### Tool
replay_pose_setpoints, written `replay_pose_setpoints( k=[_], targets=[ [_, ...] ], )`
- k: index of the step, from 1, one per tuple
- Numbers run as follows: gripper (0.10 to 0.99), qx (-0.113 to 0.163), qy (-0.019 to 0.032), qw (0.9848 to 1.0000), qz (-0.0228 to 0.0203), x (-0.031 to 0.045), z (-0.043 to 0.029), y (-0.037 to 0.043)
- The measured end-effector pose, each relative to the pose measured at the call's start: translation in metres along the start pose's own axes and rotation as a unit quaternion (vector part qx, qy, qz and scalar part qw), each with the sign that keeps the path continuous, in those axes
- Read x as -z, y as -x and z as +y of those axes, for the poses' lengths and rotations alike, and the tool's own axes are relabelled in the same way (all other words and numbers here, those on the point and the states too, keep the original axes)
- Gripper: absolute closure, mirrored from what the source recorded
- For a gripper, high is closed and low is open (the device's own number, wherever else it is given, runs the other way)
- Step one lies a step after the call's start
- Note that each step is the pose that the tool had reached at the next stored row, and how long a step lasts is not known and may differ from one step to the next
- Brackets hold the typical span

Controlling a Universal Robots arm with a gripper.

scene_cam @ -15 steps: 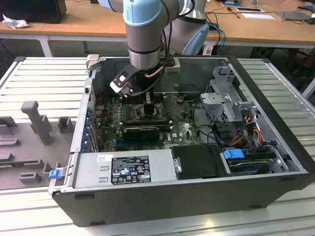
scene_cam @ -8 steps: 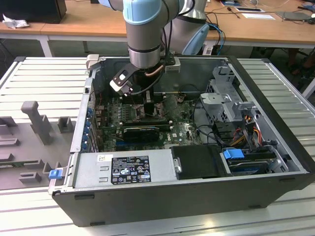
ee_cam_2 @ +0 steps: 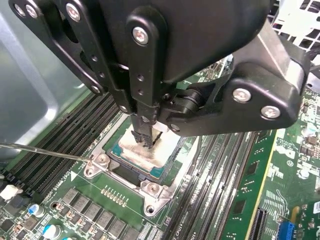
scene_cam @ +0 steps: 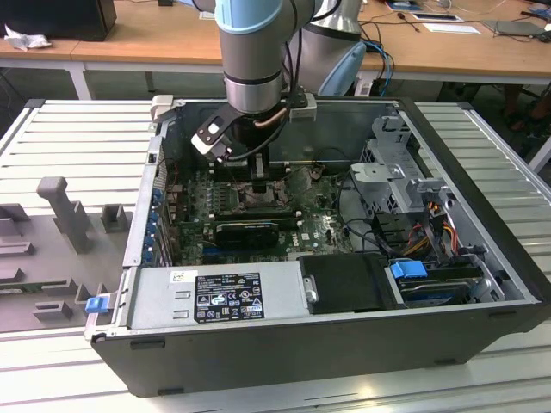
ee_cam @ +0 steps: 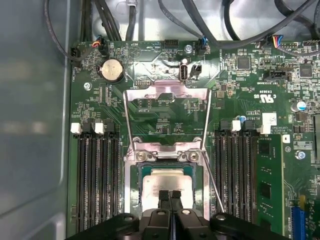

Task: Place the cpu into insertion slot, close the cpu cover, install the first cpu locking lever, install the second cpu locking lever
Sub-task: 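Place the cpu into insertion slot, then close the cpu cover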

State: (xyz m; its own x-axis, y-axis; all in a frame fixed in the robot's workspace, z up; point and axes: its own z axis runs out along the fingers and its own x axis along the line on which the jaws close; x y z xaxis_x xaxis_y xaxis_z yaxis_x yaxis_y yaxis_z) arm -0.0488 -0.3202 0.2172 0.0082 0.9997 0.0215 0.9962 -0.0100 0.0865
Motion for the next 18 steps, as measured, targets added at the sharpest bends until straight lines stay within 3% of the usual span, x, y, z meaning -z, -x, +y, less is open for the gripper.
replay_pose_setpoints(
  k=[9, 13, 18],
  targets=[
    [0.98, -0.001, 0.0001, 1.0, 0.0001, 0.0056, 0.0006, -0.0002],
    [0.98, -0.001, -0.0052, 1.0, 0.0005, 0.0053, 0.0064, 0.0],
    [0.98, -0.002, -0.0077, 1.0, 0.0011, 0.005, 0.01, 0.0]
  ],
)
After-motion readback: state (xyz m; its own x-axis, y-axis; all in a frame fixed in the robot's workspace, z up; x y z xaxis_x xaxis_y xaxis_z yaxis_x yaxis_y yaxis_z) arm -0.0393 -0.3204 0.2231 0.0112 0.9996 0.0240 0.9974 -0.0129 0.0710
